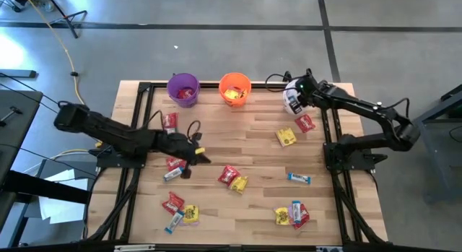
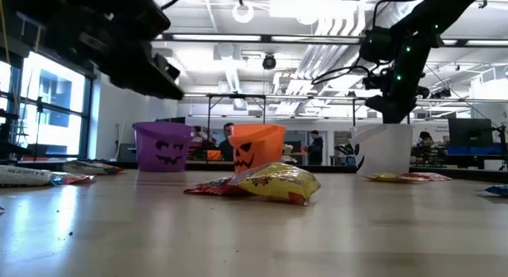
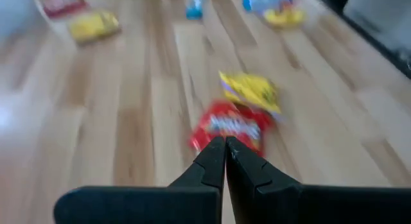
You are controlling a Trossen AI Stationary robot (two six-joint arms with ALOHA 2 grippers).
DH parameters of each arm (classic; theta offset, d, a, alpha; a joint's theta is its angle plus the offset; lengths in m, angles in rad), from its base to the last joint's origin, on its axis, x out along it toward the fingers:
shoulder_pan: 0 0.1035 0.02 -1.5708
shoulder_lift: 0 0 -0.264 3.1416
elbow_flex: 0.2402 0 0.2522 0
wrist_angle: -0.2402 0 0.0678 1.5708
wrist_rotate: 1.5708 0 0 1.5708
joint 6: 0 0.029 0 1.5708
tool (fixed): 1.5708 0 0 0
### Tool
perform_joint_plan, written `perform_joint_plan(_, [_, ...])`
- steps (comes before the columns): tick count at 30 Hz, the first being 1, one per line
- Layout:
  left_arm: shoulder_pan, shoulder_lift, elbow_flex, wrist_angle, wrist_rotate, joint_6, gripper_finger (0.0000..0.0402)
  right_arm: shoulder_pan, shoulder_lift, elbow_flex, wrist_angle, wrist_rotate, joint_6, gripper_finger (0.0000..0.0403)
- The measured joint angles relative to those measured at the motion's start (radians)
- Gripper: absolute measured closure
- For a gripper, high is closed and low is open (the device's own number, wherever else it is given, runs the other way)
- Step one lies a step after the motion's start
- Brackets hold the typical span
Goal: Sort candy
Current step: Put the white chocolate bar into the white bucket, then put the red candy into the violet bucket
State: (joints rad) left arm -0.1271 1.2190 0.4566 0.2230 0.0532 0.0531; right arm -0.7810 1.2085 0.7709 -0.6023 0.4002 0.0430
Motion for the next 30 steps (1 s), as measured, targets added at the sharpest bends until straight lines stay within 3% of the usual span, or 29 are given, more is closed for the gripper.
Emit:
perform_joint_plan(4, [-0.103,-0.035,0.102,-0.328,-0.086,-0.064,0.0402,0.034,-0.026,0.028,-0.001,0.015,-0.026,0.0254])
perform_joint_plan(7, [-0.191,-0.035,0.181,-0.510,-0.119,-0.140,0.0402,0.070,-0.073,0.044,-0.001,0.045,-0.068,0.0240])
perform_joint_plan(10, [-0.274,-0.023,0.252,-0.670,-0.122,-0.258,0.0402,0.115,-0.140,0.049,-0.002,0.069,-0.078,0.0269])
perform_joint_plan(15, [-0.399,0.017,0.354,-0.915,-0.111,-0.513,0.0402,0.204,-0.246,0.049,-0.036,0.028,-0.052,0.0379])
perform_joint_plan(24, [-0.599,0.214,0.366,-0.978,0.014,-0.772,0.0393,0.395,-0.293,0.049,-0.045,0.045,0.004,0.0387])
perform_joint_plan(30, [-0.635,0.339,0.401,-0.985,0.027,-0.804,0.0333,0.476,-0.293,0.049,-0.043,0.104,0.024,0.0399])
